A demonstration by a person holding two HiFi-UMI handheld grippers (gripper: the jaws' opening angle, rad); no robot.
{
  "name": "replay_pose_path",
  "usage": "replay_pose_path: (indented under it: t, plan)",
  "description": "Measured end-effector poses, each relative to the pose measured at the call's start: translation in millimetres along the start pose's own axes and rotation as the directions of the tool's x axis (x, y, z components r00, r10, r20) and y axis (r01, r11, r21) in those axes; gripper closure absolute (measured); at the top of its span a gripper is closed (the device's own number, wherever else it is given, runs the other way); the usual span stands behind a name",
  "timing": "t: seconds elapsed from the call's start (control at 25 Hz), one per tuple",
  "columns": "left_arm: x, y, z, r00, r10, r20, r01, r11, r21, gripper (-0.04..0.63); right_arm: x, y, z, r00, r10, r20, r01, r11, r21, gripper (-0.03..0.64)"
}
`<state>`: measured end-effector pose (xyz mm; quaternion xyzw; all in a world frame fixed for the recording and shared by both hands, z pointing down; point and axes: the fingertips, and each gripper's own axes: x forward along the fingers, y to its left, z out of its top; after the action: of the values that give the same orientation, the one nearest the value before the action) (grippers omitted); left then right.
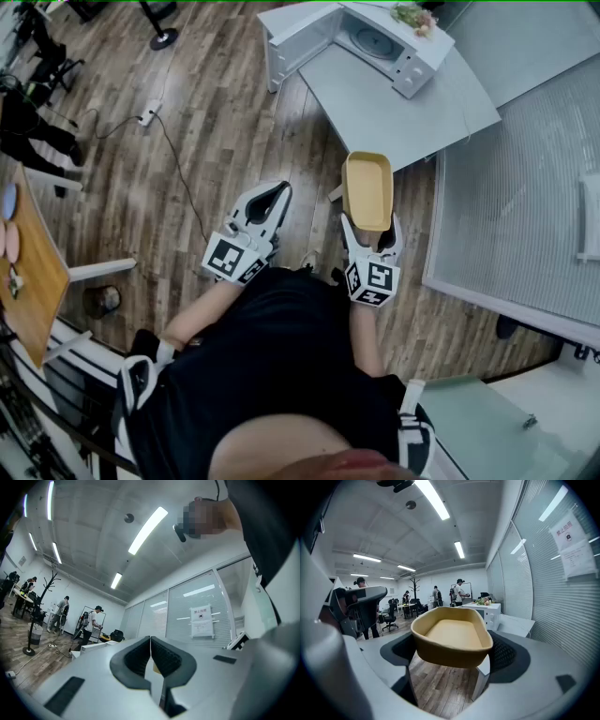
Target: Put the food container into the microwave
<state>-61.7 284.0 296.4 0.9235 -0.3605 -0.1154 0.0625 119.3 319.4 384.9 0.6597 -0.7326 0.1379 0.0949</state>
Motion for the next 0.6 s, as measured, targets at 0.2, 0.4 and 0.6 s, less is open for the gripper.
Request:
replay_pose_path:
  t: [0.2, 0.4, 0.6]
  plan:
    - [-39.3, 1.9, 10.3, 1.0, -0.003, 0.019, 0.003, 1.0, -0.012, 0.571, -21.5, 34.9, -6.4, 1.0, -0.007, 0.011, 0.007, 1.0, -0.009, 0.129]
    - [-82.8, 1.9, 24.3, 0.999, -0.017, 0.032, 0.018, 0.999, -0.029, 0.571, -48.2, 73.4, -7.7, 1.0, -0.014, 0.022, 0.014, 1.0, -0.009, 0.129]
    - [-93.3, 14.7, 20.0, 1.0, -0.017, 0.02, 0.017, 0.999, -0.044, 0.571, -40.7, 83.0, -9.6, 1.0, -0.017, 0.024, 0.016, 0.999, 0.035, 0.129]
